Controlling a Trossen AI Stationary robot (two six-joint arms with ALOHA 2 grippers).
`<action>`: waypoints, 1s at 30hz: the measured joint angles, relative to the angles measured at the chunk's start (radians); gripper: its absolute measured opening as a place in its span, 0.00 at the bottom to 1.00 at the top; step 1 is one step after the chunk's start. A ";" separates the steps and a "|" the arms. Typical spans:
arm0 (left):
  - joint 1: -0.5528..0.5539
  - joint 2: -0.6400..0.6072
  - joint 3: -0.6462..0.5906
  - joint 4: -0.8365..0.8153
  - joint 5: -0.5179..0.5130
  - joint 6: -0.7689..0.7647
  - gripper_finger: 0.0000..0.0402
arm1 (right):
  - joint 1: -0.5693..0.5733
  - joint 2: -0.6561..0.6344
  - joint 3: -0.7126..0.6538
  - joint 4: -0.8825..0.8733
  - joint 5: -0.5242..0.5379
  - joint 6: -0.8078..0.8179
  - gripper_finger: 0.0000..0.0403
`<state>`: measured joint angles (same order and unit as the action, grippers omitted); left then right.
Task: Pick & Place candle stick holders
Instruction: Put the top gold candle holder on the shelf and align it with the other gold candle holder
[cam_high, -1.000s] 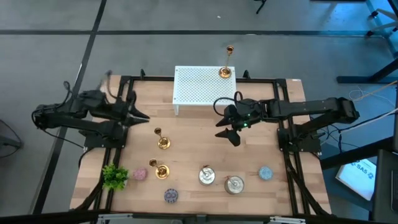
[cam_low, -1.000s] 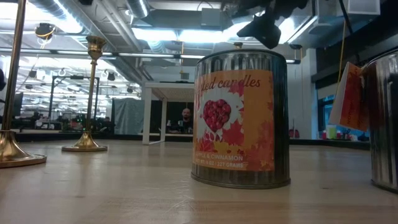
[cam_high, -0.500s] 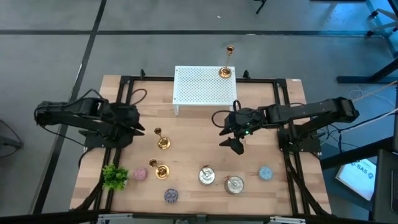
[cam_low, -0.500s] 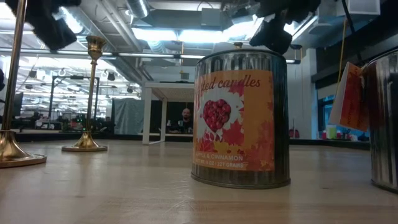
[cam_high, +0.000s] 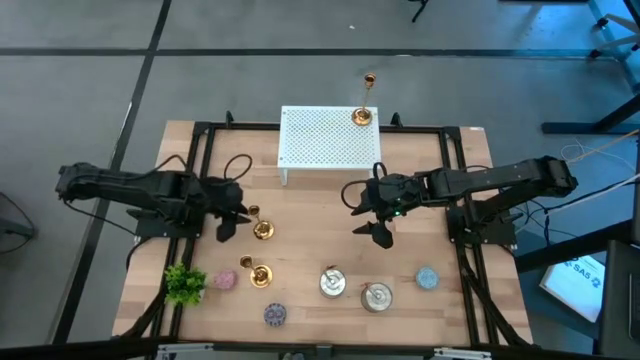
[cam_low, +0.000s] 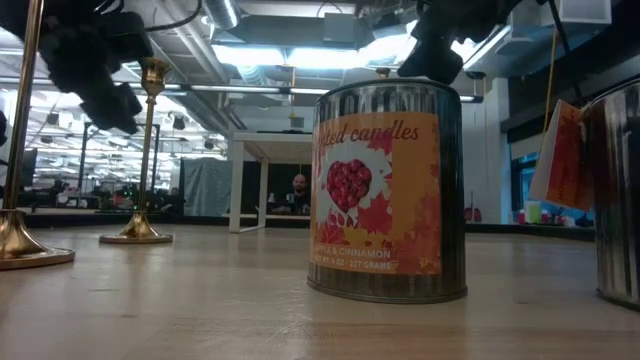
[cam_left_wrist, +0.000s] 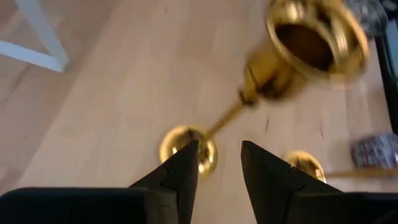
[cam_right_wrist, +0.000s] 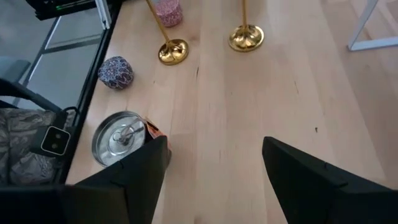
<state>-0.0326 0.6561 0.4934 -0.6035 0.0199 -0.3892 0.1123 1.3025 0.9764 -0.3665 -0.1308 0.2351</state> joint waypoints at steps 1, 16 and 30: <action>0.000 0.008 0.000 0.013 -0.002 -0.006 0.30 | 0.000 0.000 0.000 0.001 0.000 0.000 0.66; -0.001 0.167 0.000 0.168 0.001 0.094 0.28 | 0.000 0.000 0.000 0.003 0.000 -0.068 0.66; 0.002 0.123 -0.001 0.167 -0.019 0.095 0.03 | 0.000 0.000 0.000 0.007 0.063 -0.070 0.66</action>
<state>-0.0310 0.7788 0.4927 -0.4365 0.0011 -0.2943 0.1120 1.3025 0.9764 -0.3590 -0.0676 0.1653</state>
